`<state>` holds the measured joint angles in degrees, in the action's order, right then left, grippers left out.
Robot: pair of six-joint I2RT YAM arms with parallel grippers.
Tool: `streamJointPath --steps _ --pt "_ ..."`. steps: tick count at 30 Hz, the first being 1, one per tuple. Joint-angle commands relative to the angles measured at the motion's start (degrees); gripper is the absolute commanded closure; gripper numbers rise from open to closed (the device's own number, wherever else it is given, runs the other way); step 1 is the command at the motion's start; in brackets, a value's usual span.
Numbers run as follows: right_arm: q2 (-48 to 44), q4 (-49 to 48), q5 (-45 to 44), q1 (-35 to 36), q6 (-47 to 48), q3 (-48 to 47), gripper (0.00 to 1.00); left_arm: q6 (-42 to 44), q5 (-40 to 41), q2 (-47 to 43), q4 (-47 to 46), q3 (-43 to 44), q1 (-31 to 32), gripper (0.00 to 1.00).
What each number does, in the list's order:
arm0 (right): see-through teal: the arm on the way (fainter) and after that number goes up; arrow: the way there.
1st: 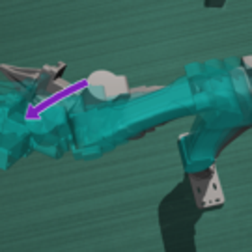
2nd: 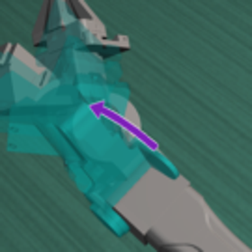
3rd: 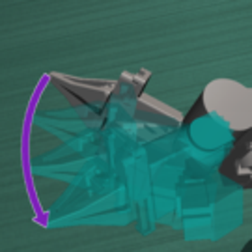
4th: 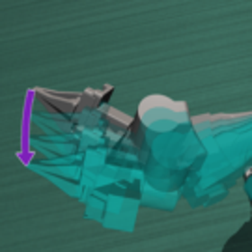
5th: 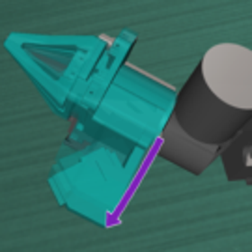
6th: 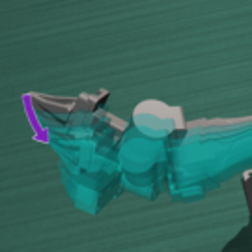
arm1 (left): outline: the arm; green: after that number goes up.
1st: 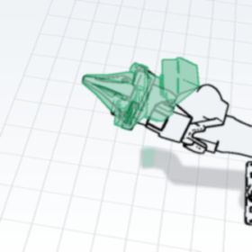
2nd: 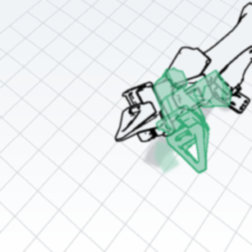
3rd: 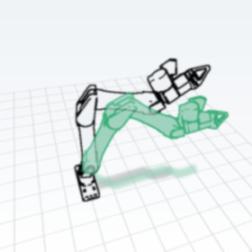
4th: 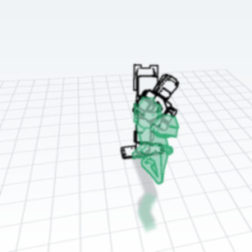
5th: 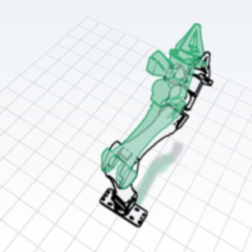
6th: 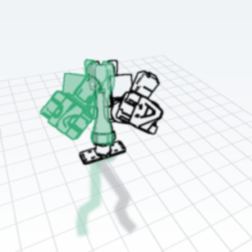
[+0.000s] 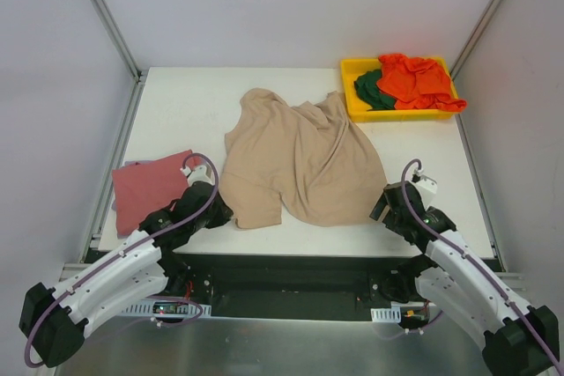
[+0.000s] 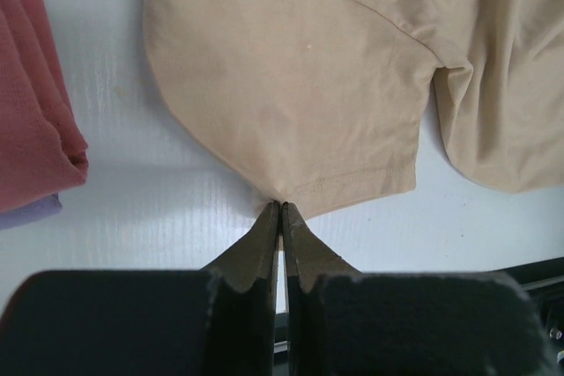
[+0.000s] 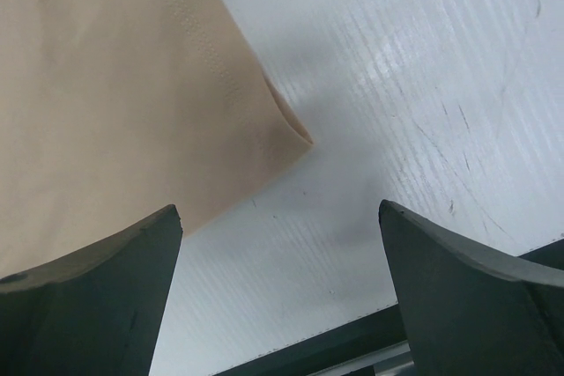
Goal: Fold and stack the t-shirts
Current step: Flatten out the tshirt
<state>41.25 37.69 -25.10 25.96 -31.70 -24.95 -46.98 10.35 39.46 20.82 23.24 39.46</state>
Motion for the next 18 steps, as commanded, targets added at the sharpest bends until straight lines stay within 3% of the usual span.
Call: streamJointPath --steps 1,18 --pt "1.2 -0.4 0.5 -1.3 0.7 -1.7 0.04 0.0 2.1 -1.1 -1.7 -0.9 0.6 1.00" --pt "1.1 -2.4 3.5 -5.8 4.3 -1.8 0.04 -1.1 2.2 1.8 -1.7 -1.2 0.7 1.00"
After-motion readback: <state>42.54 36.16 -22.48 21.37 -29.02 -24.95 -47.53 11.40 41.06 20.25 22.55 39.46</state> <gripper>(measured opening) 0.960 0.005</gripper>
